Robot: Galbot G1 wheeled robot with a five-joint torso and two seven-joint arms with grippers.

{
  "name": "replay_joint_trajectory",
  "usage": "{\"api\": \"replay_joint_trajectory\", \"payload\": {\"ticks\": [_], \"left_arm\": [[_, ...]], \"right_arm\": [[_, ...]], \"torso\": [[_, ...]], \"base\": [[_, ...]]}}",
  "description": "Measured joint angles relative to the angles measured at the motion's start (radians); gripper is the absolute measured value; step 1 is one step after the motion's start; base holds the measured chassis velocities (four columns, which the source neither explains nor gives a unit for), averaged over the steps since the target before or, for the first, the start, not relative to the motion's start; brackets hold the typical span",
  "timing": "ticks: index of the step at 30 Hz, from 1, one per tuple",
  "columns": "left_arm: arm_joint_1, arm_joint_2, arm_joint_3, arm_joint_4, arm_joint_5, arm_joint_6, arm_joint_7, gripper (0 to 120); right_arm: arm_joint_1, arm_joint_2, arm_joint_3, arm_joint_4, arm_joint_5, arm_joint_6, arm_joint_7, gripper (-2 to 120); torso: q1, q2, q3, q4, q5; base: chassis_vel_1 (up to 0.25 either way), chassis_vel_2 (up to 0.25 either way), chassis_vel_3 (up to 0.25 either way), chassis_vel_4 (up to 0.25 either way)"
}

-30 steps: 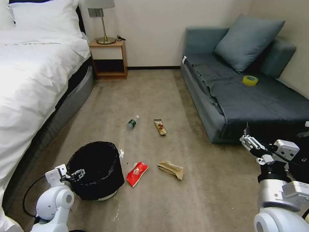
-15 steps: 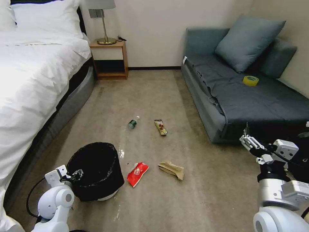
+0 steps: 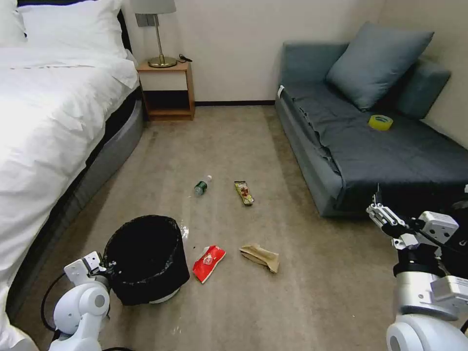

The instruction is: Pick up the trash bin, then pick up the garbage on the floor and place it into the trash bin.

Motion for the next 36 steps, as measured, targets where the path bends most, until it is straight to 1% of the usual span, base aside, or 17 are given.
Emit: {"api": "replay_joint_trajectory", "payload": {"ticks": [4,7,9,10,13,15,17,18,22,24,26,27,28,29,31,33,36], "left_arm": [[0.002,-0.001,-0.021,-0.024,-0.016,0.01,-0.004,4],[0.004,-0.002,-0.034,-0.044,-0.021,0.01,-0.007,4],[0.007,-0.003,-0.056,-0.082,-0.047,0.01,-0.033,3],[0.007,-0.003,-0.056,-0.082,-0.047,0.01,-0.033,3],[0.018,-0.008,-0.08,-0.146,-0.063,0.008,-0.042,3],[0.02,-0.009,-0.082,-0.153,-0.063,0.007,-0.042,3],[0.031,-0.022,-0.095,-0.215,-0.058,0.006,-0.042,3],[0.031,-0.022,-0.095,-0.215,-0.058,0.006,-0.042,3],[0.042,-0.056,-0.096,-0.312,0.0,0.004,-0.038,3],[0.043,-0.063,-0.096,-0.328,0.015,0.004,-0.036,3],[0.045,-0.075,-0.099,-0.349,0.059,0.004,-0.024,3],[0.046,-0.08,-0.101,-0.355,0.085,0.003,-0.016,3],[0.046,-0.08,-0.101,-0.355,0.085,0.003,-0.016,3],[0.048,-0.085,-0.104,-0.36,0.105,0.003,-0.011,3],[0.052,-0.094,-0.107,-0.365,0.128,0.003,-0.005,3],[0.058,-0.1,-0.107,-0.37,0.136,0.003,-0.002,3],[0.06,-0.103,-0.106,-0.371,0.138,0.002,-0.001,3]], "right_arm": [[-0.001,-0.004,0.0,0.009,0.015,0.0,0.005,100],[-0.001,-0.005,-0.002,0.012,0.022,0.001,0.012,100],[-0.001,-0.009,-0.007,0.013,0.037,0.005,0.024,100],[-0.001,-0.009,-0.007,0.013,0.037,0.005,0.024,100],[-0.003,-0.015,-0.012,0.013,0.07,0.032,0.028,100],[-0.003,-0.016,-0.013,0.013,0.073,0.036,0.028,100],[-0.009,-0.023,-0.022,0.005,0.107,0.077,0.031,100],[-0.009,-0.023,-0.022,0.005,0.107,0.077,0.031,100],[-0.023,-0.03,-0.029,-0.018,0.111,0.158,0.03,100],[-0.026,-0.033,-0.029,-0.022,0.111,0.172,0.029,100],[-0.035,-0.04,-0.031,-0.025,0.111,0.186,0.027,100],[-0.04,-0.042,-0.033,-0.027,0.111,0.189,0.026,100],[-0.04,-0.042,-0.033,-0.027,0.111,0.189,0.026,100],[-0.043,-0.042,-0.037,-0.031,0.108,0.194,0.026,100],[-0.046,-0.042,-0.044,-0.047,0.088,0.221,0.019,100],[-0.051,-0.041,-0.052,-0.068,0.06,0.254,0.007,100],[-0.062,-0.045,-0.063,-0.088,0.037,0.274,-0.002,100]], "torso": [[0.0,0.0,0.0,-0.0003,-0.0008],[0.0,0.0,0.0,-0.0003,-0.0003],[0.0,0.0,0.0,0.0001,0.0004],[0.0,0.0,0.0,0.0001,0.0004],[0.0,0.0,0.0,0.0,0.001],[0.0,0.0,0.0,0.0,0.0011],[0.0,0.0,0.0,0.0001,0.0012],[0.0,0.0,0.0,0.0001,0.0012],[0.0,0.0,0.0,0.0001,0.0013],[0.0,0.0,0.0,0.0001,0.0013],[0.0,0.0,0.0,0.0,0.0013],[0.0,0.0,0.0,0.0,0.0013],[0.0,0.0,0.0,0.0,0.0013],[0.0,0.0,0.0,0.0,0.0013],[0.0,0.0,0.0,0.0002,0.0012],[0.0,0.0,0.0,0.0002,0.0013],[0.0,0.0,0.0,0.0001,0.0012]], "base": [[0.0,0.0,0.0,0.0],[0.0,0.0,0.0,0.0],[0.0,0.0,0.0,0.0],[0.0,0.0,0.0,0.0],[0.0,0.0,0.0,0.0],[0.0,0.0,0.0,0.0],[0.0,0.0,0.0,0.0],[0.0,0.0,0.0,0.0],[0.0,0.0,0.0,0.0],[0.0,0.0,0.0,0.0],[0.0,0.0,0.0,0.0],[0.0,0.0,0.0,0.0],[0.0,0.0,0.0,0.0],[0.0,0.0,0.0,0.0],[0.0,0.0,0.0,0.0],[0.0,0.0,0.0,0.0],[0.0,0.0,0.0,0.0]]}}
